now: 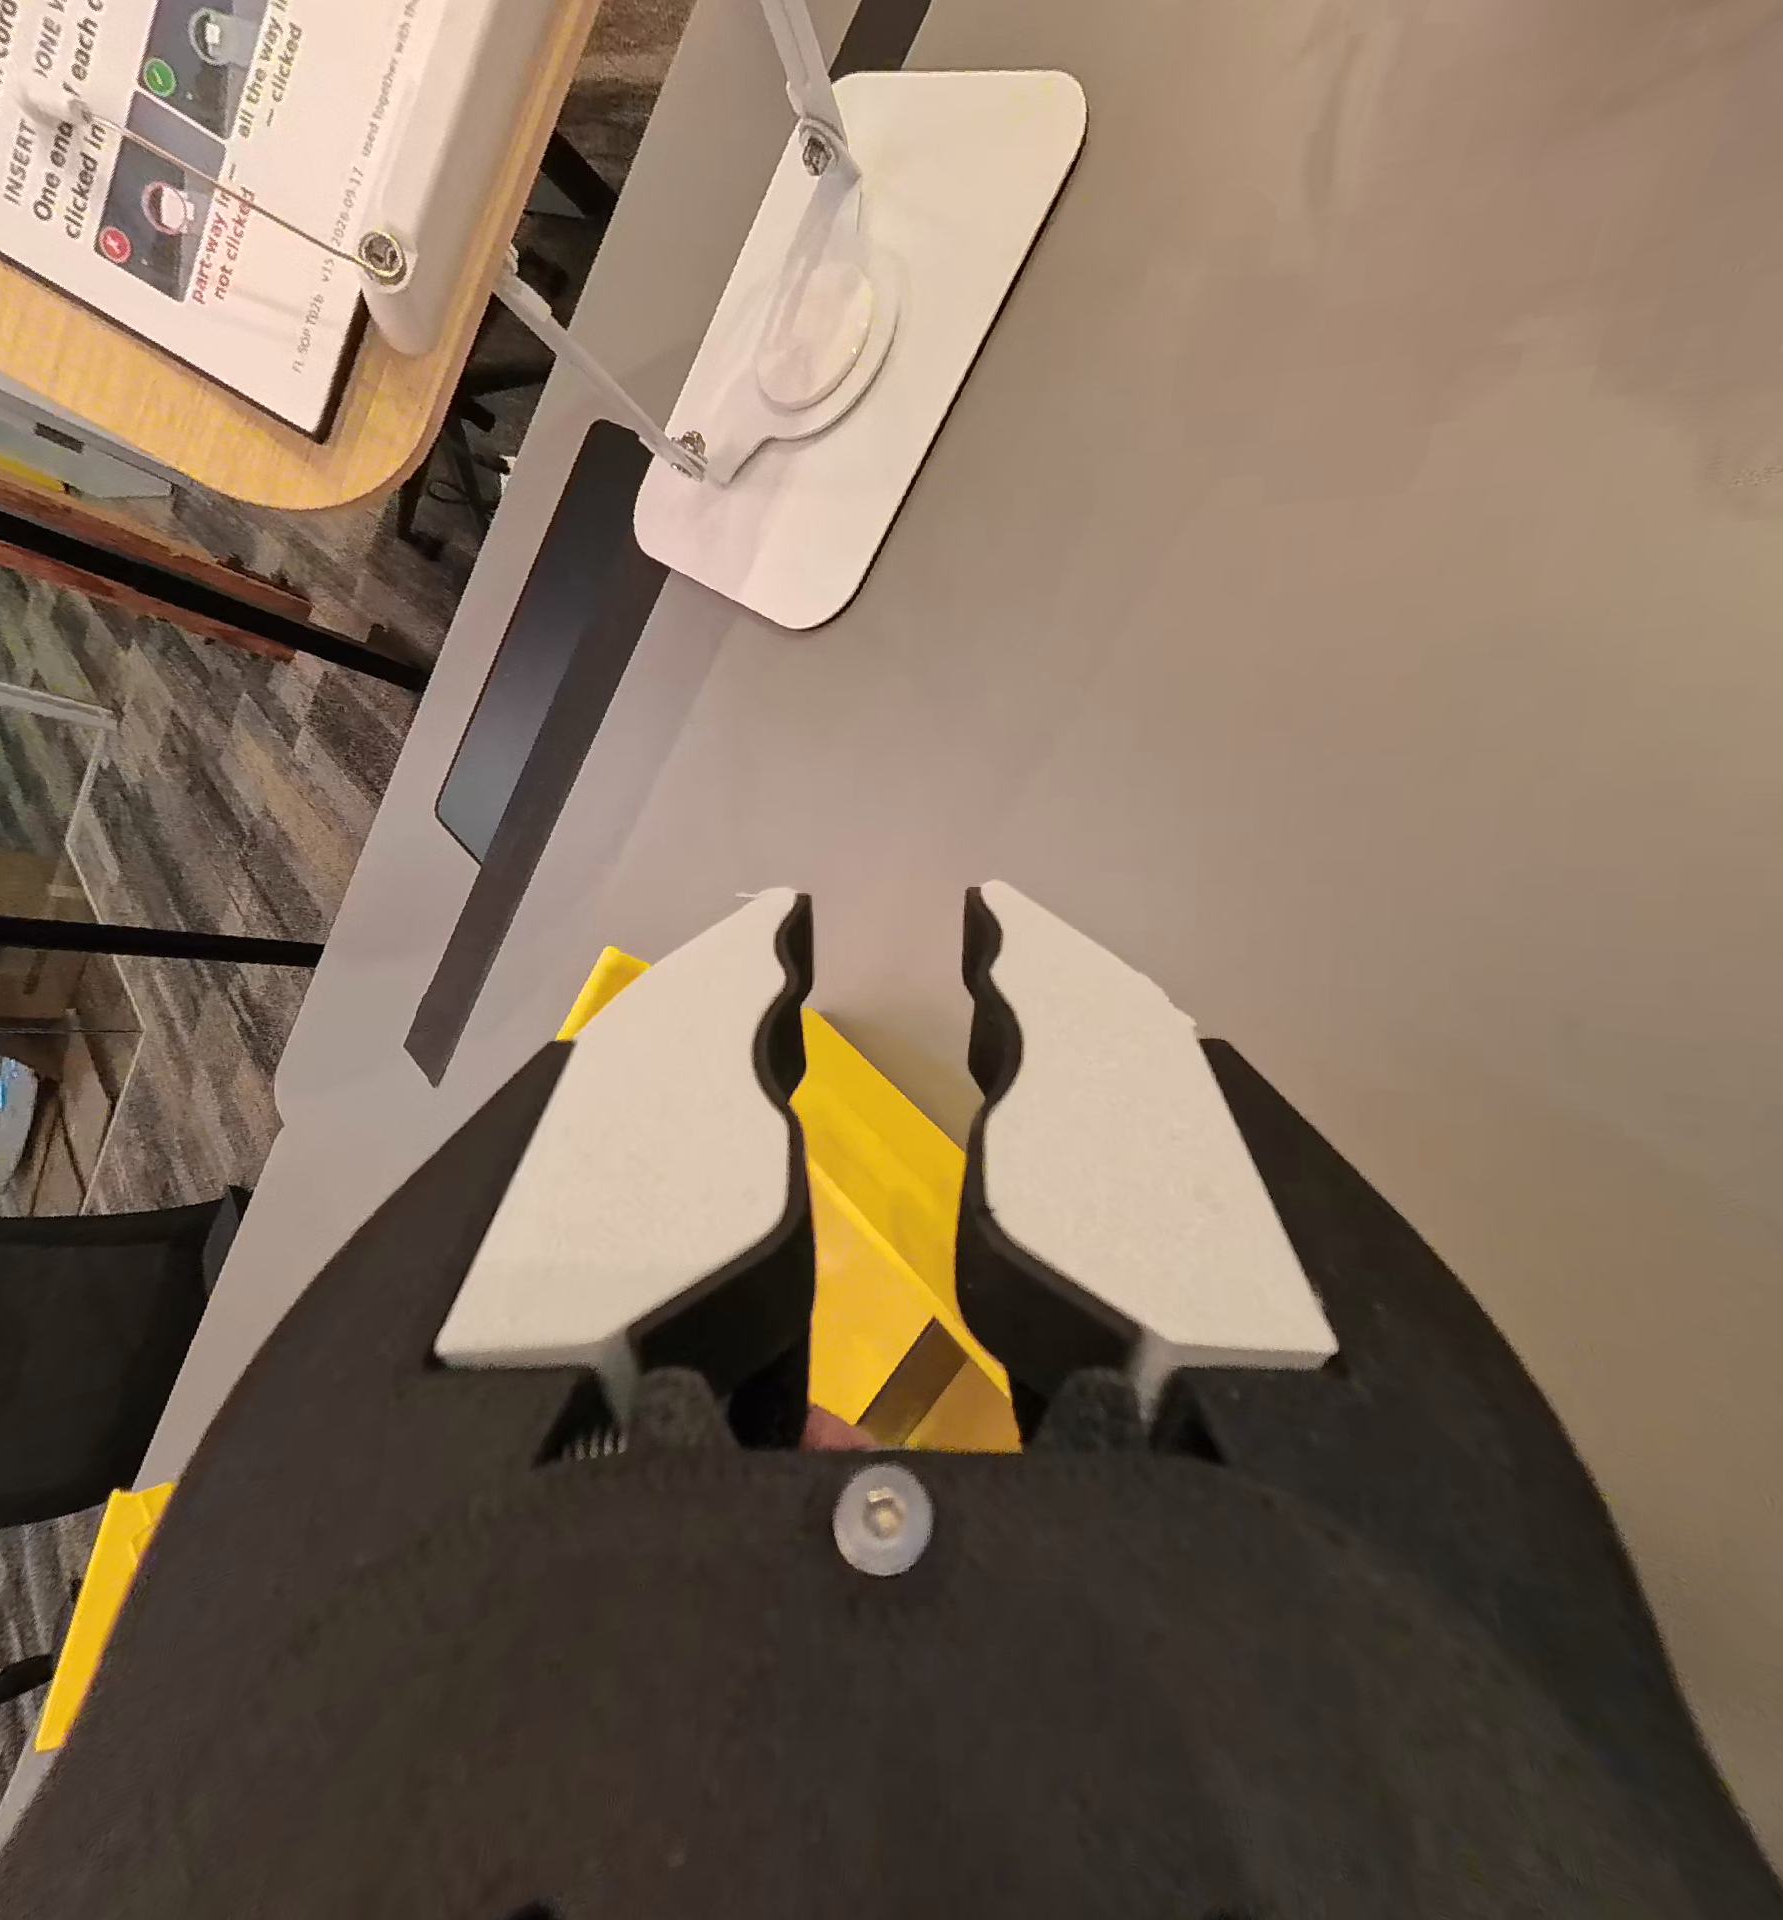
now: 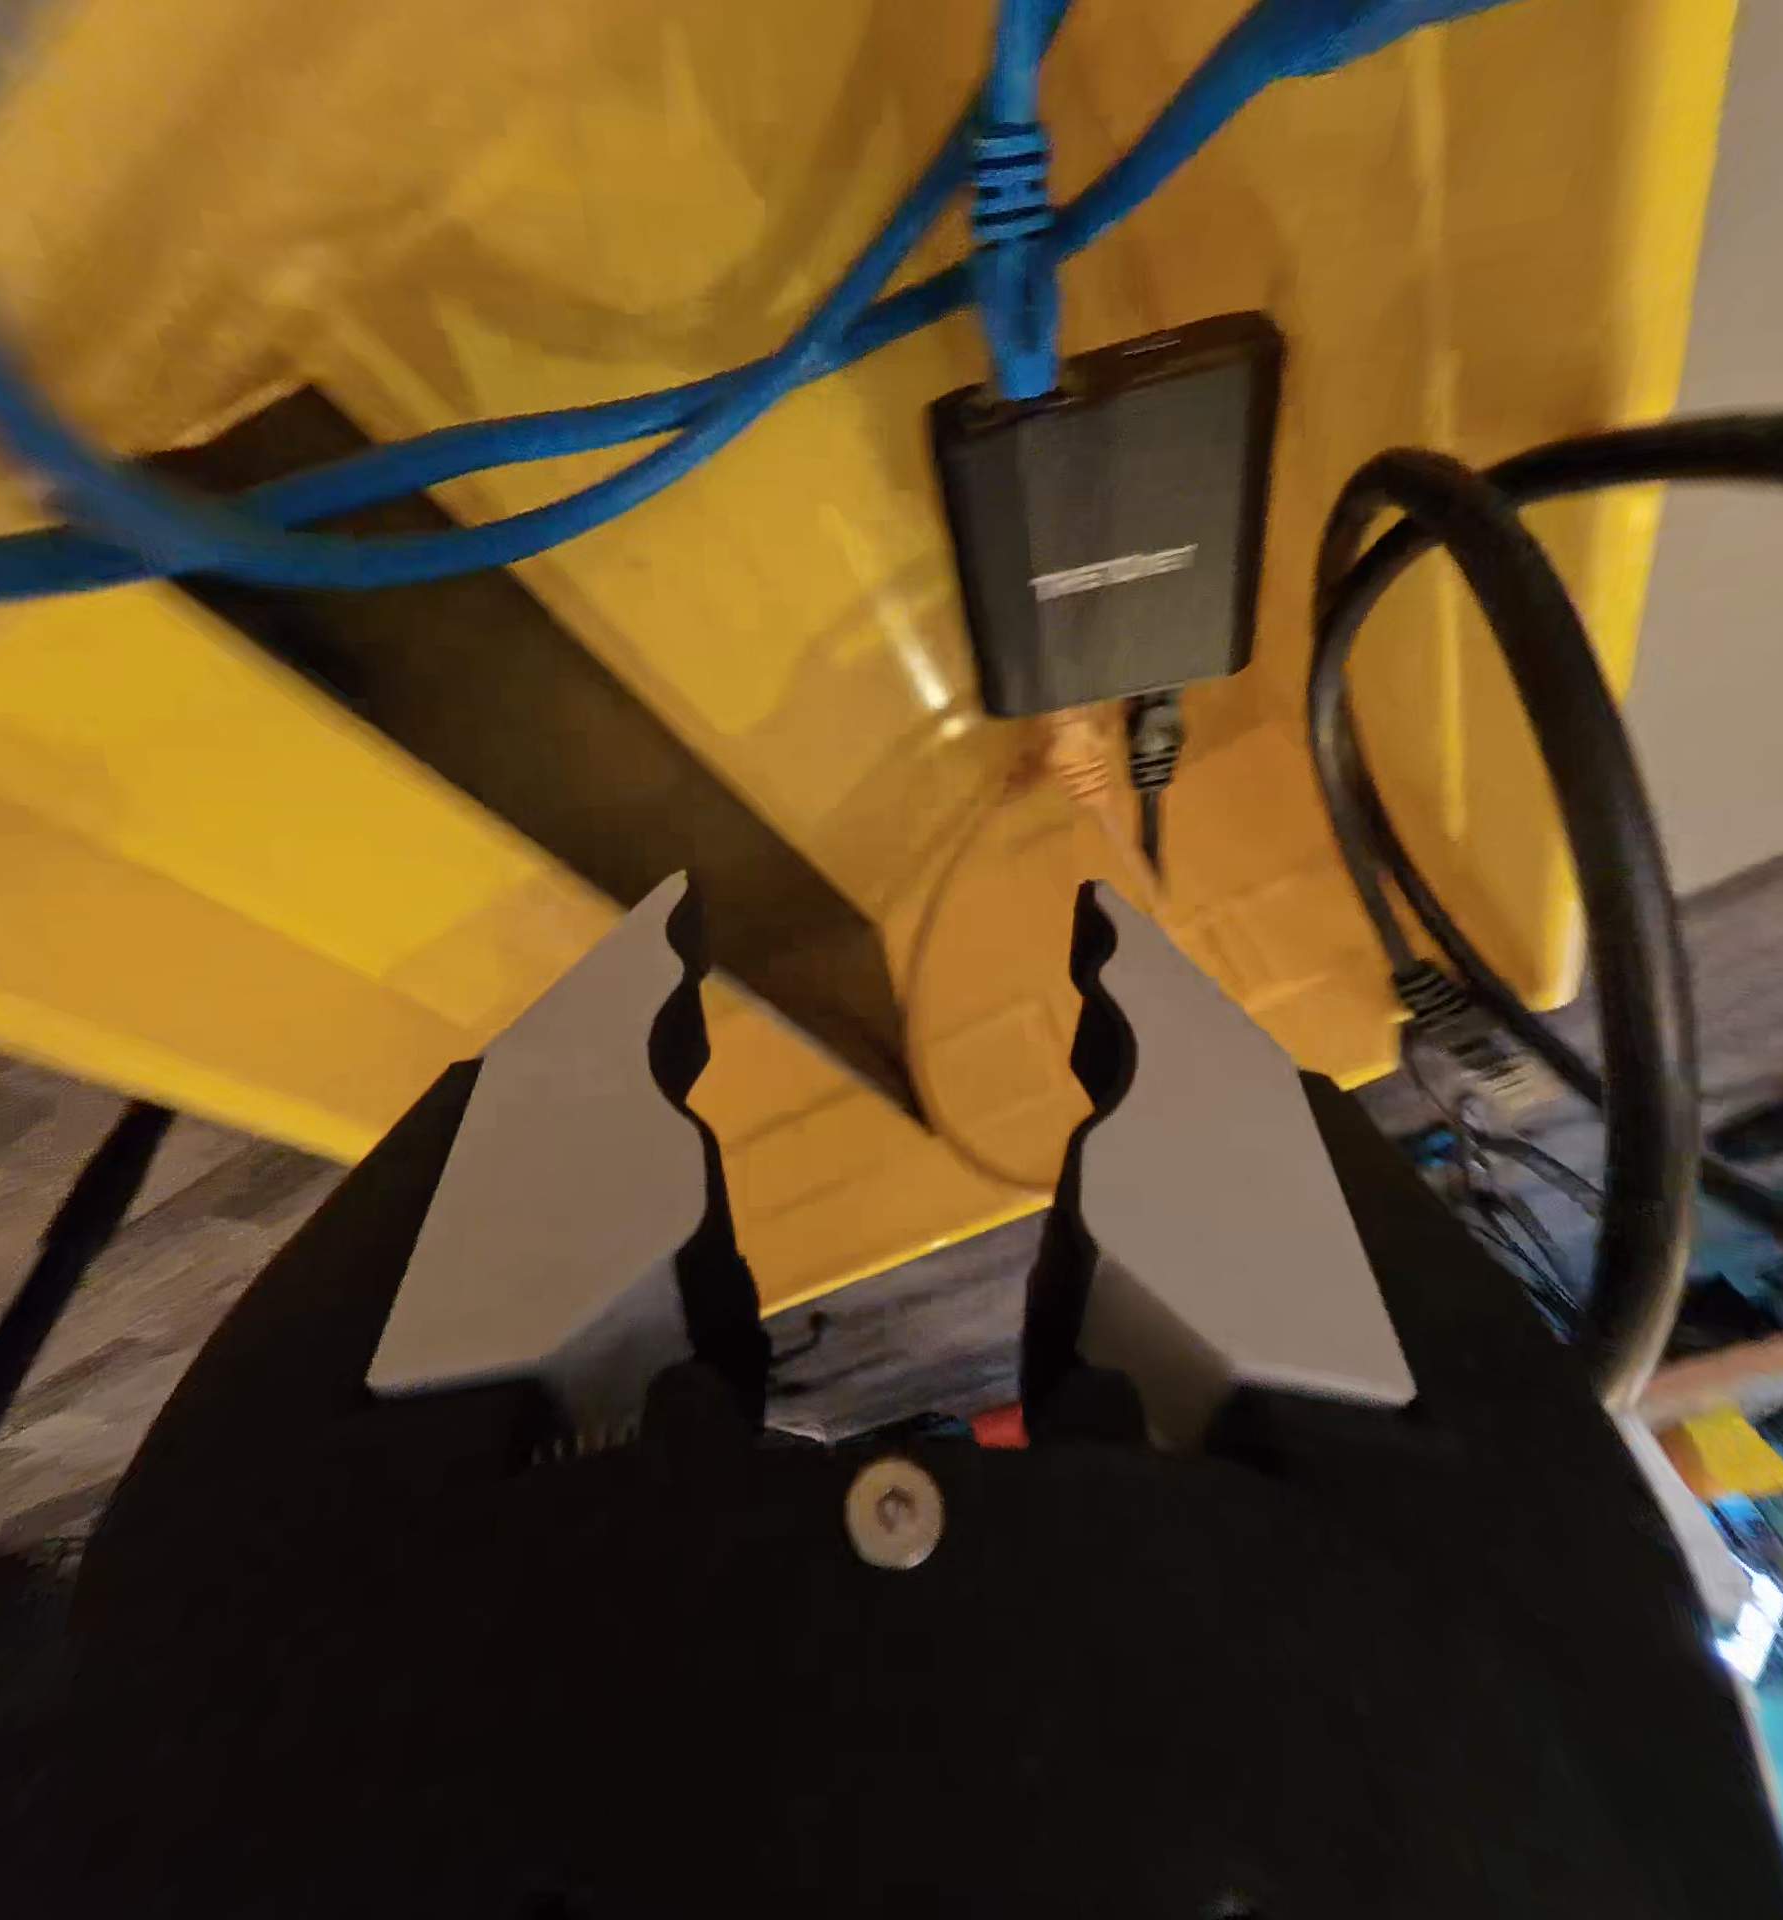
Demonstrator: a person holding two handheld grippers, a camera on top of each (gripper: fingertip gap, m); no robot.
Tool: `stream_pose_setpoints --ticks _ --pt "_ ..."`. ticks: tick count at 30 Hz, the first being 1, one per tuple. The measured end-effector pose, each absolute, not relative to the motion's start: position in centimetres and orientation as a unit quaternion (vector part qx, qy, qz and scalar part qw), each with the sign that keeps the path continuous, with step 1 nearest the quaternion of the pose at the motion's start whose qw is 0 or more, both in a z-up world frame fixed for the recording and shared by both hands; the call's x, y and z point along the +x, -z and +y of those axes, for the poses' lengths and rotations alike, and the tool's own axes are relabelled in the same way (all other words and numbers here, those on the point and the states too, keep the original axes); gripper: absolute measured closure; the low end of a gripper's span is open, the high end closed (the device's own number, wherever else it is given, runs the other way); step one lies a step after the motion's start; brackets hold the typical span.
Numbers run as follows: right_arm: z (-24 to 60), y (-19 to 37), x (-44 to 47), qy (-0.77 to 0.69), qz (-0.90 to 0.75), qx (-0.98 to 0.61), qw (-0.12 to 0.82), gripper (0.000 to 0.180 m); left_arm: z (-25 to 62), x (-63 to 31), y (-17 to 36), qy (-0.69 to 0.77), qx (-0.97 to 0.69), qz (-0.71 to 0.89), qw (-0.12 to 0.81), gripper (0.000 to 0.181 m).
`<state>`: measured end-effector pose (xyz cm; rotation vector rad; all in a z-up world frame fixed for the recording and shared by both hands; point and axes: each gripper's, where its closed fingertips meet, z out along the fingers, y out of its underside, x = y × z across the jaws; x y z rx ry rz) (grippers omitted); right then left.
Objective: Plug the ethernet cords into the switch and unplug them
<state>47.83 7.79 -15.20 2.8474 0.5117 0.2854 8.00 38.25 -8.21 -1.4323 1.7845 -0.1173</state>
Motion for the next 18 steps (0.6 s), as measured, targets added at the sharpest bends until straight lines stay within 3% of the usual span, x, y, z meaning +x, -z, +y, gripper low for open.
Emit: stream_pose_setpoints --ticks 1,5,10,14,18 --pt "7.5 14.4 46.8 -0.083 0.178 0.975 0.103 0.119 38.4 7.9 8.0 0.046 -0.570 0.708 0.414 0.153" --pt "6.5 10.5 44.2 -0.065 0.183 0.981 0.012 0.118 39.5 6.8 6.6 0.053 -0.584 0.691 0.423 0.144" --pt "3.8 6.7 47.6 -0.142 0.075 0.979 -0.128 0.118 43.6 2.6 5.7 0.070 -0.669 0.632 0.384 0.090" --pt "0.1 9.3 50.7 -0.156 -0.009 0.973 -0.168 0.108 47.8 -3.9 7.0 0.053 -0.731 0.573 0.368 0.086" --pt "-2.3 13.0 51.7 -0.116 -0.069 0.972 -0.190 0.111 51.9 -12.7 10.4 0.017 -0.803 0.500 0.324 0.081"
